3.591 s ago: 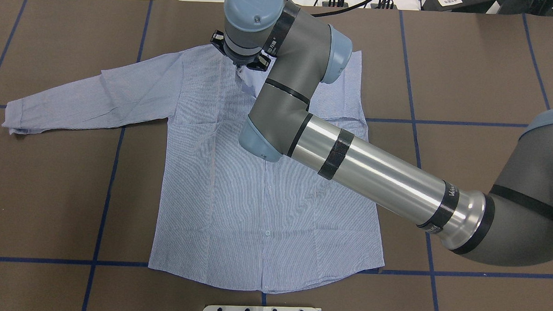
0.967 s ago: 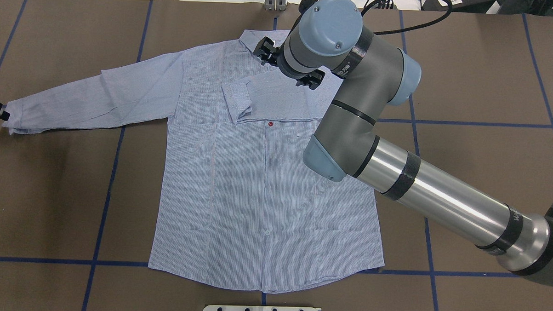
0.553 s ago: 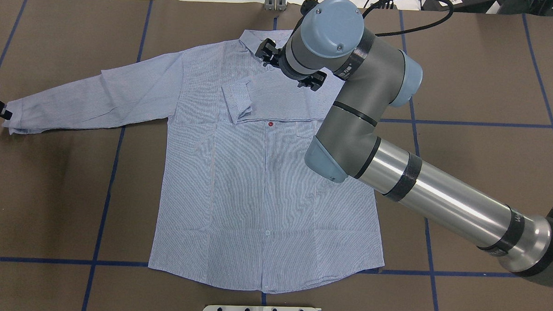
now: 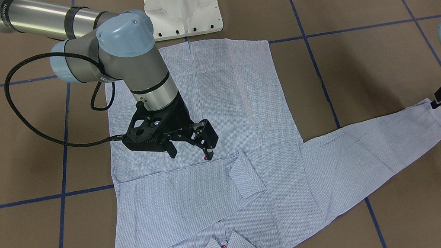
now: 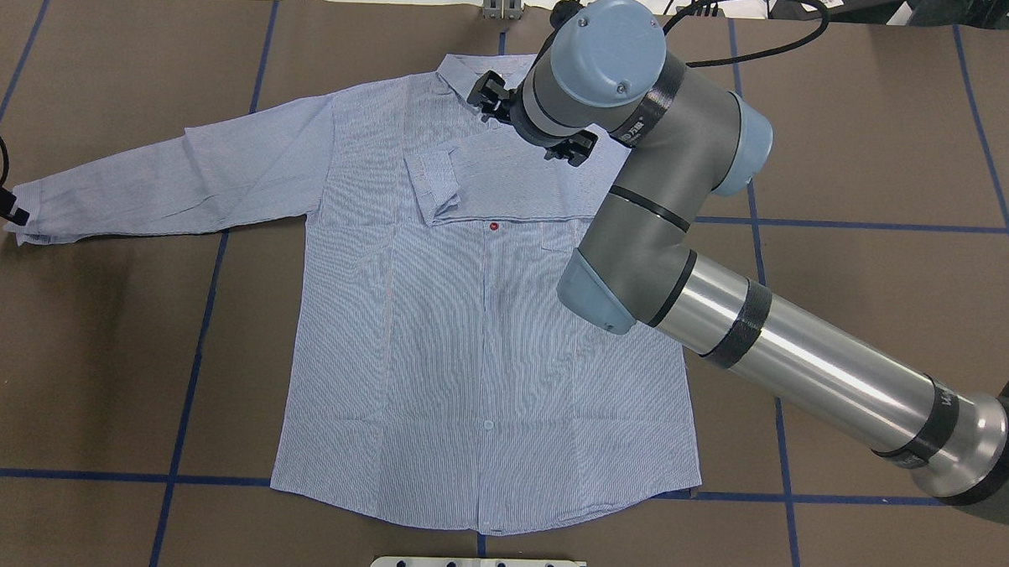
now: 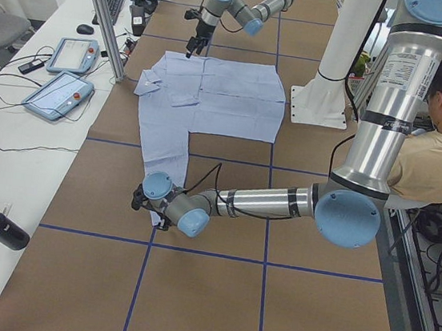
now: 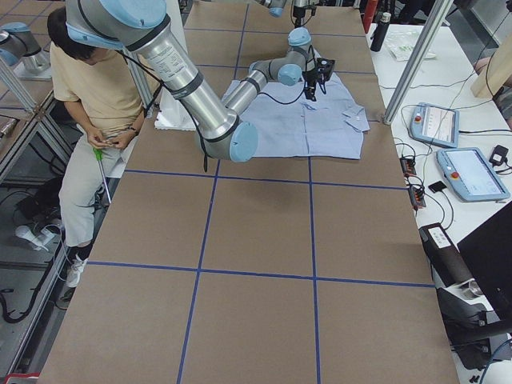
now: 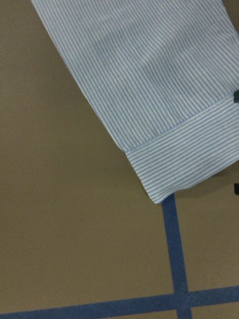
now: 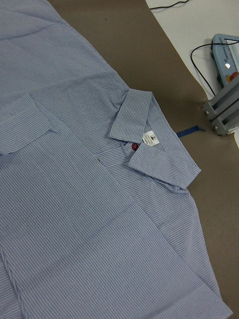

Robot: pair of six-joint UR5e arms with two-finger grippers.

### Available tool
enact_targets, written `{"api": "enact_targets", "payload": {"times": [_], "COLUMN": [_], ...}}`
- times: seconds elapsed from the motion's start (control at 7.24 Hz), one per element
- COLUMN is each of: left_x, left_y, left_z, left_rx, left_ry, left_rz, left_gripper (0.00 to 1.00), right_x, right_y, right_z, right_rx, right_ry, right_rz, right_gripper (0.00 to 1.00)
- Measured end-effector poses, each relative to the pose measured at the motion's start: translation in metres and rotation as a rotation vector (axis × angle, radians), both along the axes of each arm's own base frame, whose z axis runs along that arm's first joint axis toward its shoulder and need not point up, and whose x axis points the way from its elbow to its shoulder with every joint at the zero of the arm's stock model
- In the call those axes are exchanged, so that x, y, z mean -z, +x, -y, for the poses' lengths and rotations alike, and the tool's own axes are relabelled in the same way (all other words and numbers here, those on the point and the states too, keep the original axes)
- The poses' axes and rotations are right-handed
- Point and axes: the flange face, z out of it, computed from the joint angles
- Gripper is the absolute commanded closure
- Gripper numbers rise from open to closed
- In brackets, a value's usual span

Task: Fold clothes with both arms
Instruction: 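Hold the right gripper over the folded sleeve while left gripper reaches other cuff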

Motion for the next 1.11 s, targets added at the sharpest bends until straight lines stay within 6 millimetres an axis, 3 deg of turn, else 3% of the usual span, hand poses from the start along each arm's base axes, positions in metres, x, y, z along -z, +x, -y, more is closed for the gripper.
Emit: {"api": "enact_targets", "payload": {"times": [0.28, 0.55, 0.83, 1.11], "left_x": [-0.0004, -0.0014, -0.0031, -0.0036], "left_y": [0.0017, 0.0032, 0.0044, 0.0048], "left_z": [-0.0005, -0.0011, -0.0019, -0.0021], "left_rx": [-0.003, -0.006, -0.008, -0.009], "left_ry": [-0.001, -0.003, -0.006, -0.008], "left_rz": [0.0, 0.001, 0.002, 0.003], "left_gripper": [0.62, 0.7, 1.0, 1.0], "right_x": [-0.0007, -0.0015, -0.0017, -0.0021], "right_y": [0.0006, 0.0012, 0.0014, 0.0008], "right_z": [-0.0004, -0.001, -0.0011, -0.0016], "right_rx": [0.0, 0.0, -0.001, -0.001], "right_ry": [0.0, 0.0, -0.002, -0.003], "right_rz": [0.0, 0.001, 0.001, 0.002], "right_gripper": [0.0, 0.0, 0.0, 0.0]}}
